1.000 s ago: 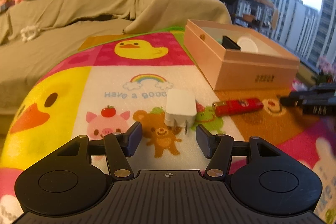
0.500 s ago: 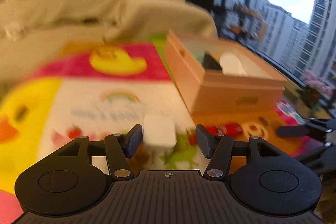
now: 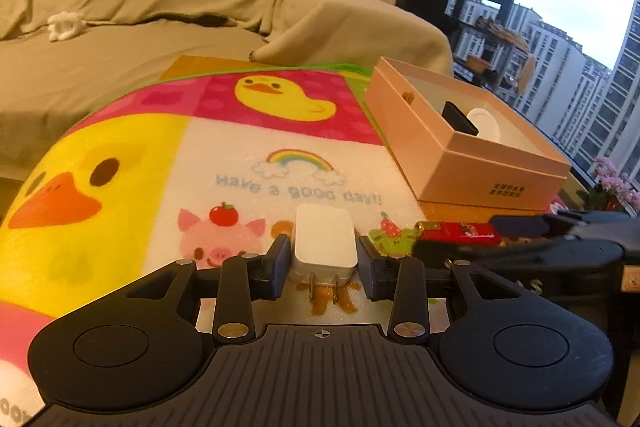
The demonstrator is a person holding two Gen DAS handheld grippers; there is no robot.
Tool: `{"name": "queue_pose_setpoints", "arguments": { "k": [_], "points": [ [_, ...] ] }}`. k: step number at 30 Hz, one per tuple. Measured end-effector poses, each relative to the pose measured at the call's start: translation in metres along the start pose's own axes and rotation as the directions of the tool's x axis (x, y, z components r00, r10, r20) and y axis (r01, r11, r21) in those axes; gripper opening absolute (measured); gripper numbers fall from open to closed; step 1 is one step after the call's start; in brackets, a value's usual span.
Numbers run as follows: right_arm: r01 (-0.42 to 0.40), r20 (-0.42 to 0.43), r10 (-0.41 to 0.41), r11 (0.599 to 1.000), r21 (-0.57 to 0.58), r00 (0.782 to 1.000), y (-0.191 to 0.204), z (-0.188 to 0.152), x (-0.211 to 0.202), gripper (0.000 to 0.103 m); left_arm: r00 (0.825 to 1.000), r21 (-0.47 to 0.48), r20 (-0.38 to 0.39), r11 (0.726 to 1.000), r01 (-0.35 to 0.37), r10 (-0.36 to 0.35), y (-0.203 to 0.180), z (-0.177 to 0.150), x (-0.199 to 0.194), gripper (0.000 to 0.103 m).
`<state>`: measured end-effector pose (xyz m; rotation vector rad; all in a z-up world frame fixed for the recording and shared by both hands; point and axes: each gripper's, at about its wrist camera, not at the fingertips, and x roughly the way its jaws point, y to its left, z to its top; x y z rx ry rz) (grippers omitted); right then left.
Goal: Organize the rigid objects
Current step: 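Grasp the white power adapter with the left tool while the right tool grasps the red lighter, then drop the white adapter into the pink box with the left tool while the right tool drops the lighter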
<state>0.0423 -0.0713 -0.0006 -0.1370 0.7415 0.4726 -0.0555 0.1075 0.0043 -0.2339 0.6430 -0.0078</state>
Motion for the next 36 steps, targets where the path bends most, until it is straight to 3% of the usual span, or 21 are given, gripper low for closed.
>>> {"name": "queue_pose_setpoints", "arguments": {
  "k": [3,11,16,20,23,27,32,36],
  "points": [
    [0.018,0.001,-0.018,1.0,-0.011,1.0,0.004,0.002,0.002,0.084,1.0,0.033,-0.002,0.999,-0.025,0.025,-0.005,0.0,0.002,0.04],
    [-0.048,0.007,0.049,0.993,-0.108,0.999,-0.009,-0.02,-0.04,0.084,0.996,0.142,0.001,0.986,-0.083,0.084,-0.022,0.002,0.011,0.038],
    [-0.011,0.117,0.027,0.99,-0.138,0.993,-0.042,-0.032,-0.093,0.084,0.999,0.18,-0.017,0.983,0.039,-0.036,-0.038,0.006,0.002,0.037],
    [0.055,0.185,-0.039,0.995,-0.078,0.982,-0.078,-0.035,-0.118,0.084,0.99,0.168,0.034,0.977,0.127,-0.135,-0.055,0.038,-0.013,0.037],
    [0.071,0.22,-0.07,0.997,0.003,0.973,-0.105,-0.034,-0.128,0.084,0.982,0.206,0.077,0.966,0.155,-0.174,-0.078,0.078,-0.017,0.037],
    [0.061,0.246,-0.079,0.995,0.082,0.966,-0.128,-0.036,-0.129,0.084,0.969,0.206,0.113,0.959,0.195,-0.221,-0.108,0.13,0.01,0.037],
    [0.031,0.226,-0.056,0.993,0.114,0.973,-0.138,-0.046,-0.12,0.084,0.976,0.126,0.075,0.973,0.193,-0.204,-0.122,0.167,0.073,0.037],
    [0.046,0.198,-0.067,0.993,0.111,0.978,-0.141,-0.057,-0.114,0.084,0.977,0.124,0.136,0.981,0.148,-0.164,-0.118,0.166,0.08,0.037]
  ]
}}
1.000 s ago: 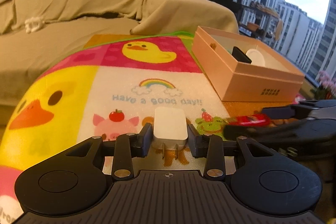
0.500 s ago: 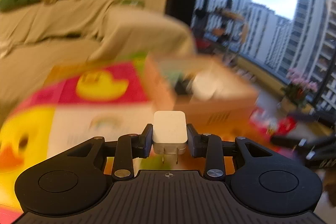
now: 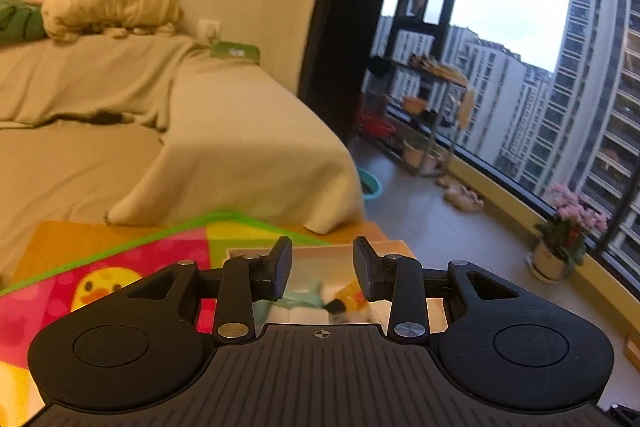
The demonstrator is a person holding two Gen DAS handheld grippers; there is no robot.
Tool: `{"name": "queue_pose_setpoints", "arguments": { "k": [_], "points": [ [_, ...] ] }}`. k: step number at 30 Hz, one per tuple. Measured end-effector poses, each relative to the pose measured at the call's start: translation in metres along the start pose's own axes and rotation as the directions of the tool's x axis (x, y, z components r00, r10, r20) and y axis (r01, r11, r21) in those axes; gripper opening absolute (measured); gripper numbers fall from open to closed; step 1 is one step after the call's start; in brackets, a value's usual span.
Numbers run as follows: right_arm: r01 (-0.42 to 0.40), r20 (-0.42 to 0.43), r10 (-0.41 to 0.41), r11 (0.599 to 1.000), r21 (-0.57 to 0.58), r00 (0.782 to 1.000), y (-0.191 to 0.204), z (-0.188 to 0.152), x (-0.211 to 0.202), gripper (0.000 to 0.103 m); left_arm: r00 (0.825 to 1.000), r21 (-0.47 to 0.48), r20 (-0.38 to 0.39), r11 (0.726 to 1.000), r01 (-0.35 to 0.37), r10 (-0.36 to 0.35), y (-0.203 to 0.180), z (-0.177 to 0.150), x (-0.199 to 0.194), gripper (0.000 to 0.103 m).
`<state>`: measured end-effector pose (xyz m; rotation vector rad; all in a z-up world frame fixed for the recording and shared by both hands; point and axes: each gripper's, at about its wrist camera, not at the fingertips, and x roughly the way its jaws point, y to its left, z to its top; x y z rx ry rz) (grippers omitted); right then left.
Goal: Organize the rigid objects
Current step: 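Drop the white adapter into the pink box with the left tool while the right tool drops the lighter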
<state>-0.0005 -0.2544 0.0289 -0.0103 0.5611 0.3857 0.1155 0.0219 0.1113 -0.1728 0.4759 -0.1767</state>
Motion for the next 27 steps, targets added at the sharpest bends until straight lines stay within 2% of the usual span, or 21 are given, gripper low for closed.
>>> {"name": "queue_pose_setpoints", "arguments": {
  "k": [4,9,13,16,18,20,21,24,26,27],
  "points": [
    [0.013,-0.01,-0.013,1.0,0.003,1.0,-0.007,-0.001,0.003,0.084,0.999,0.015,-0.047,1.0,-0.014,0.015,0.005,-0.023,-0.017,0.037],
    [0.023,0.056,-0.022,1.0,-0.01,0.998,-0.004,0.022,0.003,0.084,0.994,0.035,-0.106,0.999,0.03,-0.026,0.009,-0.068,-0.059,0.037],
    [0.017,0.113,-0.012,0.999,-0.039,0.993,0.007,0.068,0.018,0.084,0.99,0.045,-0.134,0.998,0.04,-0.033,0.01,-0.094,-0.081,0.037],
    [0.003,0.148,0.002,0.999,-0.037,0.989,0.018,0.113,0.042,0.084,0.985,0.089,-0.171,0.996,0.004,0.011,0.015,-0.109,-0.081,0.038],
    [0.043,0.151,-0.033,0.997,-0.064,0.988,0.029,0.14,0.065,0.086,0.974,0.103,-0.218,0.994,-0.039,0.061,0.024,-0.12,-0.077,0.038],
    [0.1,0.112,-0.091,0.992,-0.078,0.99,0.037,0.153,0.082,0.086,0.964,0.122,-0.247,0.99,-0.067,0.096,0.034,-0.126,-0.08,0.038],
    [0.111,0.084,-0.105,0.991,-0.074,0.991,0.041,0.153,0.086,0.086,0.961,0.138,-0.253,0.987,-0.082,0.115,0.039,-0.128,-0.083,0.038],
    [0.063,0.044,-0.06,0.996,-0.058,0.997,0.046,0.133,0.076,0.086,0.945,0.172,-0.286,0.979,-0.11,0.157,0.054,-0.135,-0.093,0.038],
    [0.05,0.02,-0.048,0.997,-0.064,0.999,0.049,0.109,0.064,0.086,0.933,0.187,-0.324,0.978,-0.097,0.155,0.058,-0.14,-0.094,0.038],
    [0.046,0.009,-0.046,0.996,-0.07,0.999,0.051,0.098,0.058,0.086,0.936,0.204,-0.32,0.975,-0.087,0.15,0.057,-0.141,-0.096,0.038]
  ]
}}
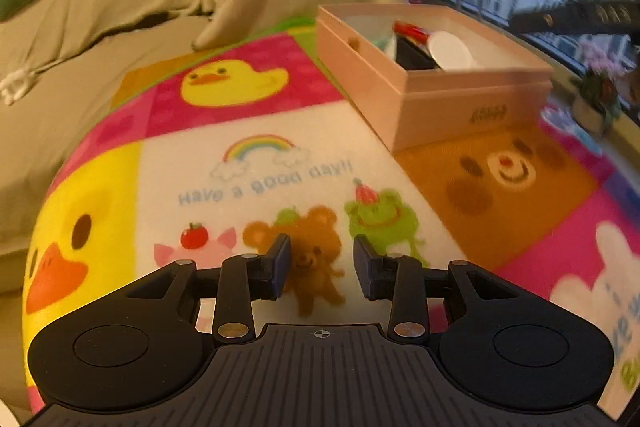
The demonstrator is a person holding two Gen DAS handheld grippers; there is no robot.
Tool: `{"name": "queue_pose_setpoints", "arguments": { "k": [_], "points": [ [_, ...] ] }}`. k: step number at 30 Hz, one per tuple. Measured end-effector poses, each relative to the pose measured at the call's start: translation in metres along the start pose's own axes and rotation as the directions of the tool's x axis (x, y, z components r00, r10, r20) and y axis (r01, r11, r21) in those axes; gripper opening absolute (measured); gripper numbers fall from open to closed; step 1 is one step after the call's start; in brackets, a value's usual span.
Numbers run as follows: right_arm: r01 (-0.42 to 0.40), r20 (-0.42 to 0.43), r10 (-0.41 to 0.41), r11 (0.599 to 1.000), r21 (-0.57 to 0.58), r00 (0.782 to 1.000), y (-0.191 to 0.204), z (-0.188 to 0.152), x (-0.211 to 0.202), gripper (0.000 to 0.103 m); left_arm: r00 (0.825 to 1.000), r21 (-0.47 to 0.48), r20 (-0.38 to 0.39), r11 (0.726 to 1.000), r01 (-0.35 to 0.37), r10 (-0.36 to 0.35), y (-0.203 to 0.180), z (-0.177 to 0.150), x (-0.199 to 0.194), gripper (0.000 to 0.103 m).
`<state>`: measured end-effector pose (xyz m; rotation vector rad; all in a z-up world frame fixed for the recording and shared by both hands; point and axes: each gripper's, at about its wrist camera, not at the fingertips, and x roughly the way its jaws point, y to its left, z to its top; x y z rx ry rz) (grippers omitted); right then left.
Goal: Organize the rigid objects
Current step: 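Drop the white adapter into the pink box with the left tool while the right tool drops the lighter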
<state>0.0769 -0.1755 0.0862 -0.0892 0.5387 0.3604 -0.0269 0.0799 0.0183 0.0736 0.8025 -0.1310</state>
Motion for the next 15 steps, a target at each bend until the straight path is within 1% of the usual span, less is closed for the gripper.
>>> {"name": "queue_pose_setpoints", "arguments": {
  "k": [2,3,4,5,7,8,9,10,11,12,15],
  "points": [
    [-0.009,-0.018,0.009,1.0,-0.006,1.0,0.003,-0.021,-0.01,0.086,1.0,0.007,-0.009,1.0,0.008,-0.008,-0.003,0.002,0.001,0.038],
    [-0.009,-0.025,0.009,1.0,-0.007,1.0,0.004,-0.028,-0.013,0.086,1.0,-0.004,-0.011,1.0,0.026,-0.026,-0.005,0.003,0.002,0.039],
    [-0.006,-0.031,0.005,1.0,-0.002,0.999,0.004,-0.034,-0.016,0.086,0.999,-0.012,-0.011,0.999,0.039,-0.039,-0.008,0.004,0.004,0.048],
    [0.0,-0.042,0.001,1.0,0.011,0.999,0.004,-0.041,-0.018,0.086,0.999,-0.009,-0.01,0.999,0.044,-0.044,-0.013,0.005,0.005,0.053],
    [-0.002,-0.064,0.005,0.999,0.036,0.998,0.002,-0.051,-0.019,0.086,0.999,0.007,-0.005,0.999,0.048,-0.048,-0.025,0.006,0.01,0.076],
    [-0.003,-0.08,0.007,0.999,0.052,0.997,0.001,-0.056,-0.018,0.086,0.999,0.008,-0.003,0.999,0.051,-0.051,-0.032,0.006,0.013,0.082],
    [0.0,-0.093,0.006,0.998,0.068,0.996,-0.001,-0.06,-0.014,0.087,0.998,0.001,-0.002,0.998,0.055,-0.055,-0.035,0.006,0.016,0.092],
    [0.006,-0.105,0.003,0.996,0.085,0.994,-0.002,-0.064,-0.011,0.087,0.999,-0.013,0.002,0.998,0.054,-0.054,-0.039,0.006,0.018,0.097],
    [0.017,-0.122,-0.003,0.994,0.109,0.993,-0.002,-0.069,-0.008,0.088,0.999,-0.026,0.013,0.999,0.038,-0.038,-0.043,0.006,0.02,0.097],
    [0.029,-0.141,-0.011,0.991,0.129,0.99,-0.003,-0.073,-0.004,0.09,1.0,-0.043,0.029,0.999,0.003,-0.002,-0.047,0.006,0.022,0.097],
    [0.041,-0.193,-0.01,0.987,0.157,0.981,-0.003,-0.086,0.005,0.09,0.995,-0.094,0.078,0.994,-0.061,0.068,-0.055,0.003,0.026,0.097]
  ]
}}
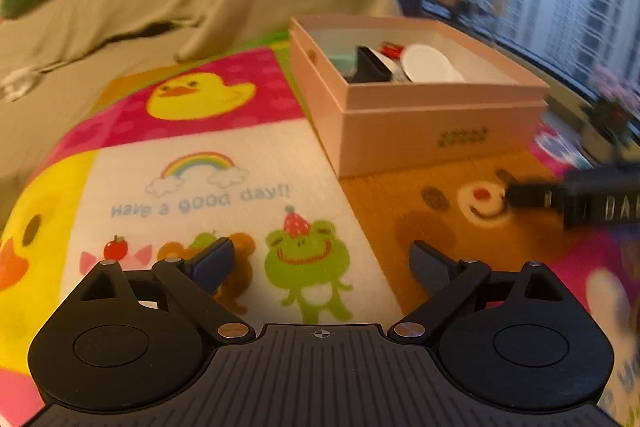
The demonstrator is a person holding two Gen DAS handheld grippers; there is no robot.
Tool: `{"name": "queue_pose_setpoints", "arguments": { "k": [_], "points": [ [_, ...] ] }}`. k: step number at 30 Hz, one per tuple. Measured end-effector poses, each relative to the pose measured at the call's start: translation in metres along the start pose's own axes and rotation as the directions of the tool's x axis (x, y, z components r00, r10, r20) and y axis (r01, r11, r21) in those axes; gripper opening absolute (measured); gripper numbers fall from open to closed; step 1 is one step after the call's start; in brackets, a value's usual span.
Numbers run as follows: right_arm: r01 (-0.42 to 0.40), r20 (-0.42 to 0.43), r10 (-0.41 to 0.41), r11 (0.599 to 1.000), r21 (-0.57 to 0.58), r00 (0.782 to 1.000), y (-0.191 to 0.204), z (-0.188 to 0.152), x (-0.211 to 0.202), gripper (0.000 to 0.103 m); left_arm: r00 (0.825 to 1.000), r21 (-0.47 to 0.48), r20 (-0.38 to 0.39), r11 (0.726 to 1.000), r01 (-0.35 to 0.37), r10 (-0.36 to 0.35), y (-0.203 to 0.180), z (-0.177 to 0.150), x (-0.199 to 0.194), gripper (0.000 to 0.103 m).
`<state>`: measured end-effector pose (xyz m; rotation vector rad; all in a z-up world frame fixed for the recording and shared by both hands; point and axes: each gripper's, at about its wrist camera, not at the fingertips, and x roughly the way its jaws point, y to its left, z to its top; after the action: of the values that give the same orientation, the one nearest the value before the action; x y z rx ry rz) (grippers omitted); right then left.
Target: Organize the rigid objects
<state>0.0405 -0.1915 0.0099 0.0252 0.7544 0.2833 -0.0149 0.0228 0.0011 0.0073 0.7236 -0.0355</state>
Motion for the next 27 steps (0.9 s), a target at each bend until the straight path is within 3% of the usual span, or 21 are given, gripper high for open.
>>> {"name": "queue_pose_setpoints", "arguments": {
  "k": [6,15,27],
  "points": [
    [0.073,-0.01,-0.073,0.996,-0.053,0.997,0.016,-0.008,0.017,0.103,0.998,-0.042,0.041,0.998,-0.051,0.053,-0.006,0.0,0.006,0.098],
    [0.14,0.034,-0.139,0.99,-0.022,0.99,0.018,-0.01,0.022,0.103,0.994,-0.083,0.038,0.992,-0.1,0.103,0.0,0.003,0.008,0.098],
    [0.149,0.058,-0.148,0.988,-0.027,0.987,0.019,-0.01,0.025,0.103,0.991,-0.089,0.037,0.989,-0.121,0.125,-0.003,0.005,0.013,0.1]
  ]
}}
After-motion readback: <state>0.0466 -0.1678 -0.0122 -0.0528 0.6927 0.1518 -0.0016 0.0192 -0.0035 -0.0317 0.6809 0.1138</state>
